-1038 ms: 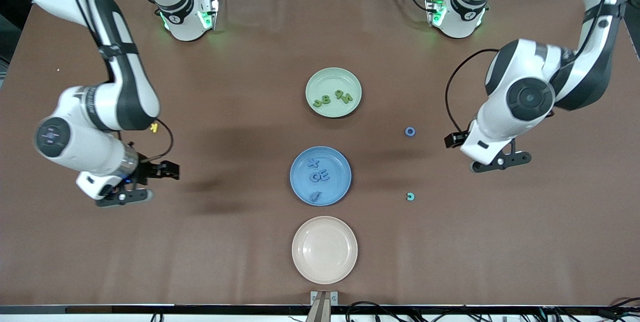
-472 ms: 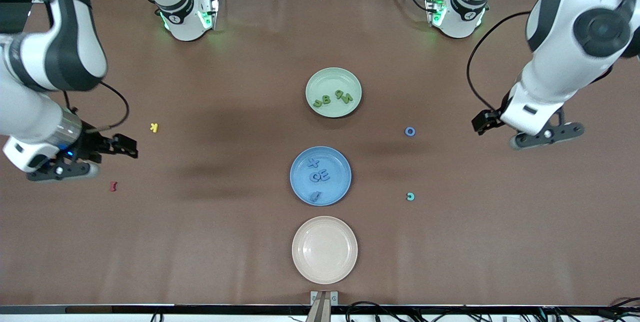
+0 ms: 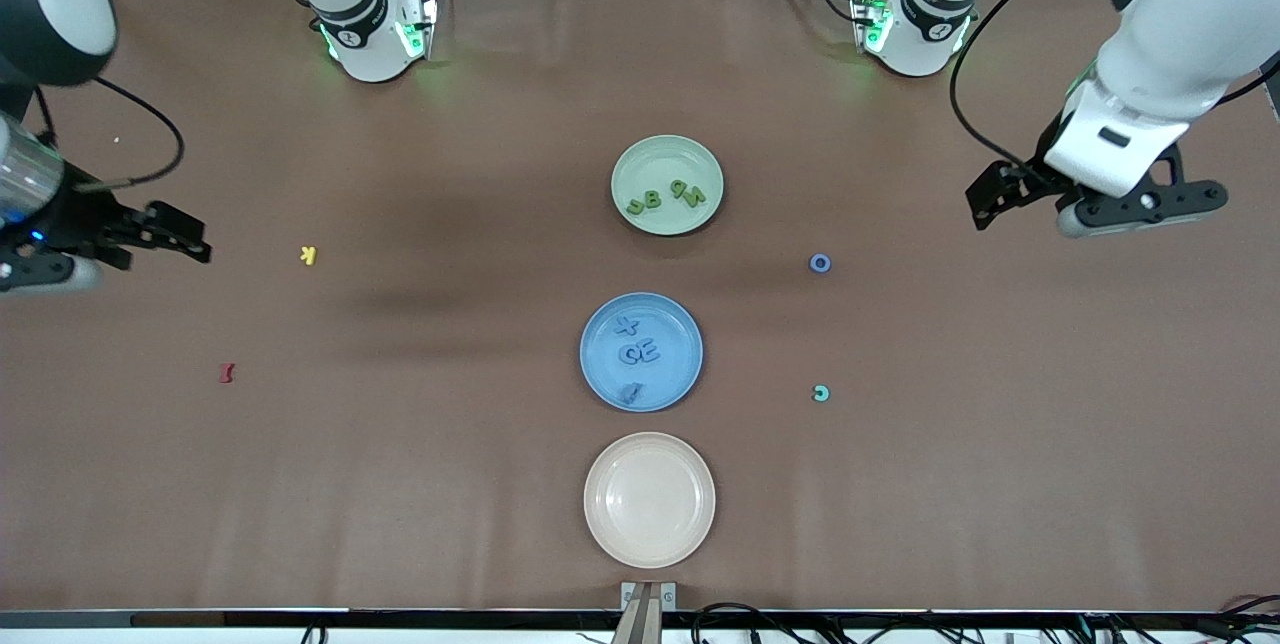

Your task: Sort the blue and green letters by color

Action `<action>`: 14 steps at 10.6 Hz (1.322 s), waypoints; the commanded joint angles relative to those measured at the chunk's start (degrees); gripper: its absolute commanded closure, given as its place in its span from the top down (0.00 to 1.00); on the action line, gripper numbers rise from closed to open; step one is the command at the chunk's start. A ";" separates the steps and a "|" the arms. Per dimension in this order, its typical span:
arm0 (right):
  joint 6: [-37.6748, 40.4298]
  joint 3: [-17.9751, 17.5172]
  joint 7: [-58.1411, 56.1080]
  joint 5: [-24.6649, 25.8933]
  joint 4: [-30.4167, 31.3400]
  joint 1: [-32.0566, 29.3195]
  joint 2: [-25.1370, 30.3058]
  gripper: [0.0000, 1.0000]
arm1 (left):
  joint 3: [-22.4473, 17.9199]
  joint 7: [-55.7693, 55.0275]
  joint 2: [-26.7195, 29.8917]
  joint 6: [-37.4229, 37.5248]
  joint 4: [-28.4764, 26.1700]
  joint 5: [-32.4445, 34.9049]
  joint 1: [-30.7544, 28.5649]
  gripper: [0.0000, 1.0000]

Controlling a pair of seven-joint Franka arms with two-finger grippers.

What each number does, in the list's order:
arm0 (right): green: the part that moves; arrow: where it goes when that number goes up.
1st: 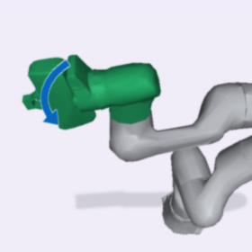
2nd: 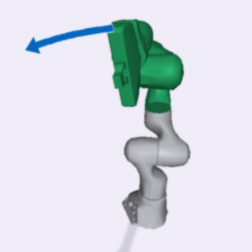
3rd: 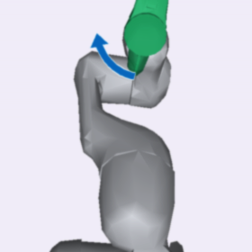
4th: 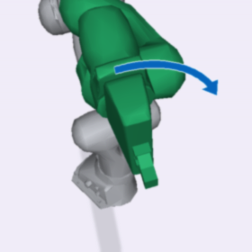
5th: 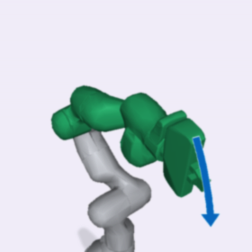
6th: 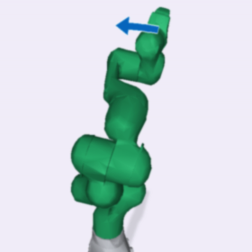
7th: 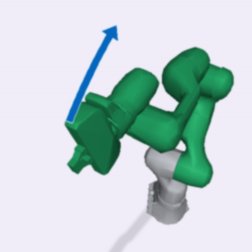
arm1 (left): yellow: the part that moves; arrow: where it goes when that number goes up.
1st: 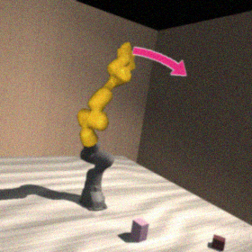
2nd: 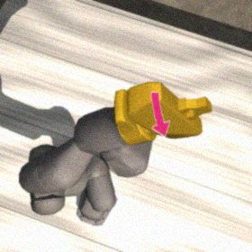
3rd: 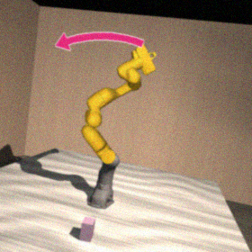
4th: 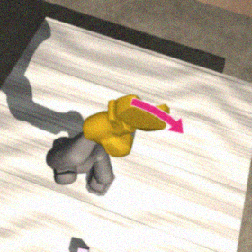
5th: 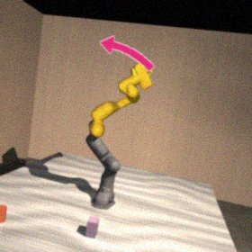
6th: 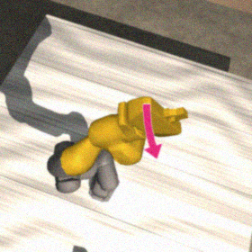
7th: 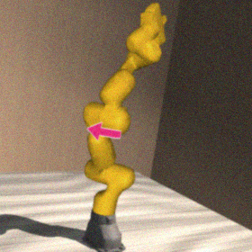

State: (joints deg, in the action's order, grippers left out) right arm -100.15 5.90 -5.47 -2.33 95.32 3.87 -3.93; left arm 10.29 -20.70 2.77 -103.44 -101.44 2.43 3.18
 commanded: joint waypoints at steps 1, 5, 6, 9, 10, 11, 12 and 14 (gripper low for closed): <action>8.28 -0.71 6.06 6.54 -6.88 0.26 1.03 1.00 | -2.11 5.74 3.73 1.66 0.10 -2.69 0.07 1.00; 9.54 -0.63 7.24 5.59 -10.07 0.08 1.55 1.00 | -3.17 15.15 3.65 12.62 5.28 -3.04 0.42 1.00; 9.54 -0.54 7.23 5.85 -11.02 0.17 1.55 1.00 | -3.60 15.86 3.64 14.22 5.73 -3.13 0.42 1.00; 10.32 0.78 6.97 5.67 -11.21 0.17 2.17 1.00 | -3.61 15.95 2.33 15.38 8.80 -3.66 -0.37 1.00; 10.41 0.78 7.05 5.67 -11.73 0.17 2.17 1.00 | -3.61 16.04 2.41 15.38 9.33 -3.40 -0.37 1.00; 11.63 0.87 6.97 5.67 -13.22 -0.26 2.17 1.00 | -3.70 16.04 2.33 15.29 9.42 -3.13 -0.46 1.00; 11.73 1.22 6.88 5.50 -13.32 -0.62 2.17 1.00 | -3.70 16.04 2.41 15.20 9.42 -3.22 -0.46 1.00; 10.77 1.48 6.97 5.50 -12.18 -0.62 1.91 1.00 | -3.61 15.78 2.15 13.63 9.51 -3.83 -0.37 1.00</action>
State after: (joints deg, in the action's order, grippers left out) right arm -89.60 7.57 0.83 2.67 82.72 3.81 -2.22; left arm 6.86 -6.20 5.91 -89.68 -93.70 0.24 2.95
